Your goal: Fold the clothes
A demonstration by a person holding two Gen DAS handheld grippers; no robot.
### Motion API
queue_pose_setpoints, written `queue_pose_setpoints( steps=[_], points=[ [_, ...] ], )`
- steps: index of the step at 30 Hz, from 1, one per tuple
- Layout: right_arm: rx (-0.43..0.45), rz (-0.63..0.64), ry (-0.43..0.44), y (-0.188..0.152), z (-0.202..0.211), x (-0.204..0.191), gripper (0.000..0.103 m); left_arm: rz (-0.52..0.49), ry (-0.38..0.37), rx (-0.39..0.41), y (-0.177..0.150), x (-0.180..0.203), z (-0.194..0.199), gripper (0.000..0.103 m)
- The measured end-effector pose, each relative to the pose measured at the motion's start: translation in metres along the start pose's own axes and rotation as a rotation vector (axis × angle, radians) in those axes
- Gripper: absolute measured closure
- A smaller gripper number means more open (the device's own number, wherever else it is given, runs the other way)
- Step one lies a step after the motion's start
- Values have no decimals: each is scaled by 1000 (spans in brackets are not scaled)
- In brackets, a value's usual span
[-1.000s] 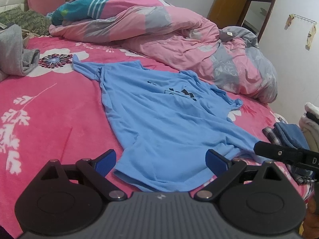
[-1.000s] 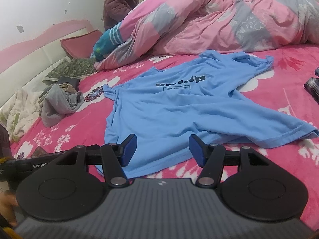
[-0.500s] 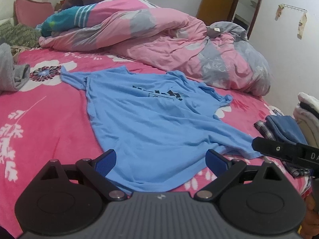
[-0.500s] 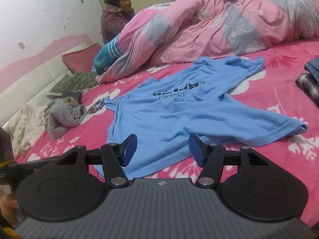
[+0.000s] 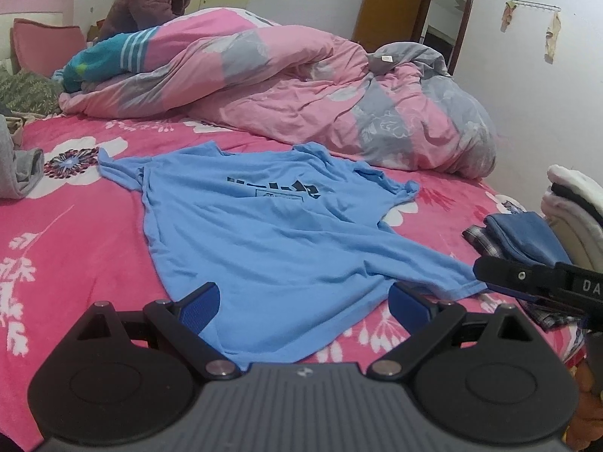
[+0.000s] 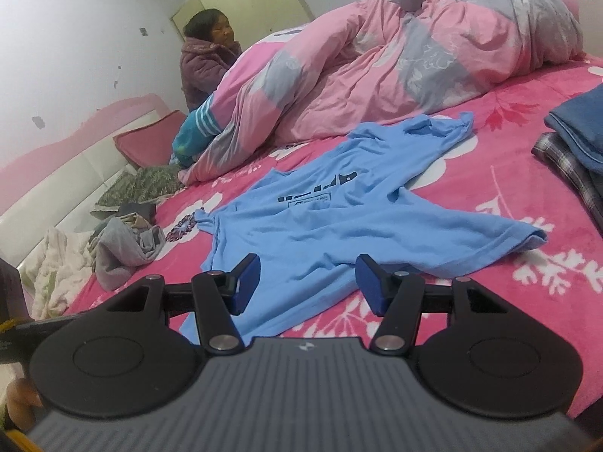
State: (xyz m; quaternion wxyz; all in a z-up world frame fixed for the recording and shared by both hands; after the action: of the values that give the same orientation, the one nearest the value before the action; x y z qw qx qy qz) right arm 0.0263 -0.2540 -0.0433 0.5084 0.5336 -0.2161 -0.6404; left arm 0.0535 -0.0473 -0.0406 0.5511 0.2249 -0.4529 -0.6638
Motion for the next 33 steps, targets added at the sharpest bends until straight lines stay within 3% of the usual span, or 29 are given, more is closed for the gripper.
queue_pose_setpoints(
  steps=[14,17,20,25,29,33],
  points=[
    [-6,4,6,-4,-2,-7,48,-13,41,16,-21,-28,11,6],
    [5,15,2,-7,3,-5,48,-47,77,-38,-42,-39,10,6],
    [-14,-8,-21,-16,4,10,48,-48,95,-83,-55,-46,8,7],
    [-52,-116,-50,-24,1,44,47,-99,127,-24,-49,-43,9,7],
    [-39,-123,-39,-19,2,51,47,-132,143,-11,-43,-43,2,15],
    [-50,-125,0,-24,0,51,47,-90,144,-4,-36,-54,-5,22]
  ],
)
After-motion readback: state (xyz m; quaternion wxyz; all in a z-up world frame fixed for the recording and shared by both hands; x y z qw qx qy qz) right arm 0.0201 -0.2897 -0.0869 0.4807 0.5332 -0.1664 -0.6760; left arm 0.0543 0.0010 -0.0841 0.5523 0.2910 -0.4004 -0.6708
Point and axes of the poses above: each gripper's, at about its wrist camera, not at the fingertips, and z roughly against the way its jaws point, x to its right, y to its top, the point moved 9 cm from there along -z, roughly the way its jaws point, and after that the axes turned 5 degrees about x, right-handed, at the moved point
